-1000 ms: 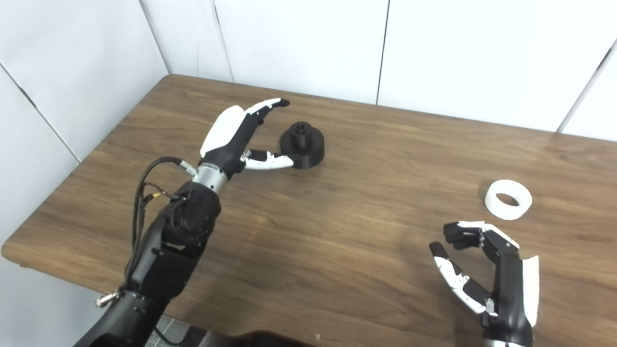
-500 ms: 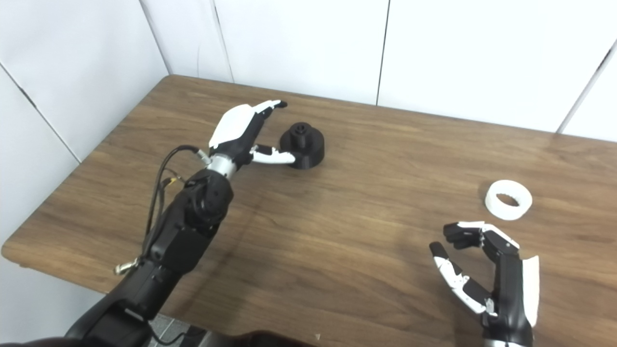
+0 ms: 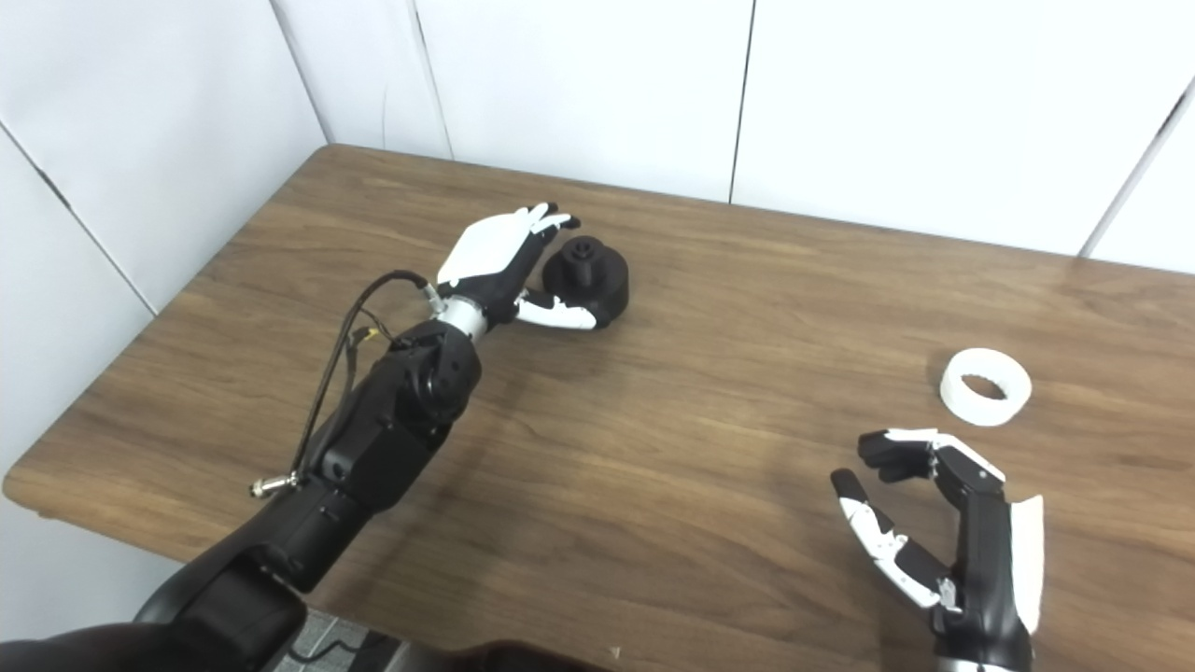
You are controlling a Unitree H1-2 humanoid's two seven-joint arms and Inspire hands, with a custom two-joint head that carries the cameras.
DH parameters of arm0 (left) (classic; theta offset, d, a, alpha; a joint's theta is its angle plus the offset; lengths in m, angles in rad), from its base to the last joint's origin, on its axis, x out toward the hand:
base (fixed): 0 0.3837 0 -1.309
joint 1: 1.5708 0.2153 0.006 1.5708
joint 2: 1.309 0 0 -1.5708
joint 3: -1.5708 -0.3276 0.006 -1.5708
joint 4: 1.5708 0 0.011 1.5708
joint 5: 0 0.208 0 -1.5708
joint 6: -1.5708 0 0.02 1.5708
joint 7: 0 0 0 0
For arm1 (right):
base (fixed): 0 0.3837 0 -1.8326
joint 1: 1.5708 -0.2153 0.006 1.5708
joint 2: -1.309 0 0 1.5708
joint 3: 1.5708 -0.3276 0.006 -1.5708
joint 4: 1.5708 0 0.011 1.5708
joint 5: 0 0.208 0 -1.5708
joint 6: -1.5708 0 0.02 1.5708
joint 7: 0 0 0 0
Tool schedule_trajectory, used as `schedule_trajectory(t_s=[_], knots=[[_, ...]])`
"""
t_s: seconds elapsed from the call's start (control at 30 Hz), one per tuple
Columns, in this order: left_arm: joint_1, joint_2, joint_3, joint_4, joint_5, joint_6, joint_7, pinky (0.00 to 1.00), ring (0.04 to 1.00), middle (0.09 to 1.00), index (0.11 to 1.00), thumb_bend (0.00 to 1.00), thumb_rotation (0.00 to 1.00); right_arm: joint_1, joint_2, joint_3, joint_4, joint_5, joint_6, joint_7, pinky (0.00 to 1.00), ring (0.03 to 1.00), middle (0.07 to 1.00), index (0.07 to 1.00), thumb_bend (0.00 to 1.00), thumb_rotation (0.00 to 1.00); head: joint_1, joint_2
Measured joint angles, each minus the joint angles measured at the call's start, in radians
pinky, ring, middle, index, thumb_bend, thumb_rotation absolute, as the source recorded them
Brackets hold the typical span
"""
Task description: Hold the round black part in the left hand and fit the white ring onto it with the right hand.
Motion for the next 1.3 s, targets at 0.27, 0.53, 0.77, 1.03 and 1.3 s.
schedule_trajectory(t_s=[0.27, 0.53, 0.77, 1.03, 1.3], knots=[[-0.007, -0.003, -0.03, 0.037, 0.004, 0.005, 0.005, 0.87, 1.0, 1.0, 0.882, 1.0, 0.52, 0.001, 0.0, 0.0, -0.001, -0.001, 0.0, -0.001, 0.47, 0.533, 0.567, 0.493, 0.5, 0.16, -0.002, 0.006], [-0.016, -0.003, -0.038, 0.05, 0.004, 0.008, 0.01, 0.89, 1.0, 1.0, 0.852, 0.97, 0.5, 0.002, 0.0, 0.0, -0.002, -0.005, 0.0, -0.001, 0.47, 0.537, 0.57, 0.493, 0.5, 0.16, -0.005, 0.009], [-0.019, -0.016, -0.025, 0.078, -0.01, -0.001, 0.065, 0.88, 0.97, 0.961, 0.691, 0.9, 0.38, 0.003, 0.0, -0.001, -0.002, -0.006, 0.0, -0.001, 0.48, 0.544, 0.57, 0.493, 0.5, 0.16, -0.006, 0.012], [-0.019, -0.037, 0.004, 0.108, -0.064, -0.046, 0.151, 0.87, 0.944, 0.919, 0.565, 0.85, 0.26, 0.004, 0.0, -0.002, -0.004, -0.012, 0.0, -0.001, 0.48, 0.547, 0.572, 0.493, 0.5, 0.16, -0.005, 0.017], [-0.019, -0.041, 0.006, 0.109, -0.08, -0.075, 0.171, 0.87, 0.942, 0.913, 0.541, 0.82, 0.26, 0.005, 0.0, -0.002, -0.004, -0.012, 0.0, -0.001, 0.47, 0.539, 0.57, 0.493, 0.5, 0.16, -0.005, 0.018]])
